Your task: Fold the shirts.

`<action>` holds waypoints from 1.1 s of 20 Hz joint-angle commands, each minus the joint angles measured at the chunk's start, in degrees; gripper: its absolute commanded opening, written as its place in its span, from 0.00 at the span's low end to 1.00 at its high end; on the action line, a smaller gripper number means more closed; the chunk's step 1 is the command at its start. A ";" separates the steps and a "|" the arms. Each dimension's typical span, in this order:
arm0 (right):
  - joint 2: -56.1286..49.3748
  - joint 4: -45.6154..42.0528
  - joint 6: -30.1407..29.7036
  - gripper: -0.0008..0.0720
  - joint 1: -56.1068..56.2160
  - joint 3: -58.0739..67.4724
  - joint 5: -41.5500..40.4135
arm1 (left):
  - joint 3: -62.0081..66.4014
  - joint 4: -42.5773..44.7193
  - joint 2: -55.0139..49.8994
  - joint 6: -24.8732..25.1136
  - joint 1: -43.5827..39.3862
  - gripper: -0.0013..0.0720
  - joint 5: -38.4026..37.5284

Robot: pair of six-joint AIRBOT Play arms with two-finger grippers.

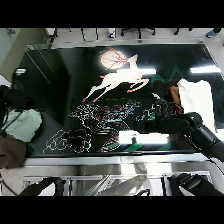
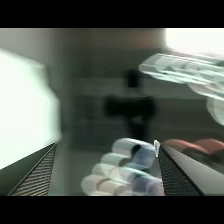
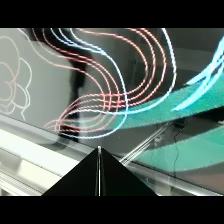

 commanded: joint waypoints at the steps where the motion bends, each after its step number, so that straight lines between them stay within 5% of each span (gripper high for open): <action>1: 0.04 0.00 0.00 0.04 0.04 -0.02 0.02 | 2.51 7.43 -8.59 -0.22 10.32 0.98 -5.73; 12: 0.04 0.22 0.00 0.04 0.04 -0.02 0.17 | 2.60 7.52 -30.14 -0.17 20.79 0.97 -19.67; 13: 0.04 0.59 -0.02 0.04 0.04 -0.02 0.13 | 2.60 7.48 -30.67 -0.24 20.72 0.91 -20.15; 15: 0.04 1.09 0.00 0.04 0.04 -0.02 0.00 | 2.60 7.39 -30.73 -0.20 20.70 0.10 -19.19; 16: 0.07 1.09 0.00 0.04 0.04 -0.02 -0.02 | 2.60 7.41 -30.40 -0.04 20.68 0.04 -18.51; 22: 0.07 2.40 0.00 0.04 -0.22 0.02 0.04 | 5.01 2.45 -18.12 0.35 15.23 0.03 -16.57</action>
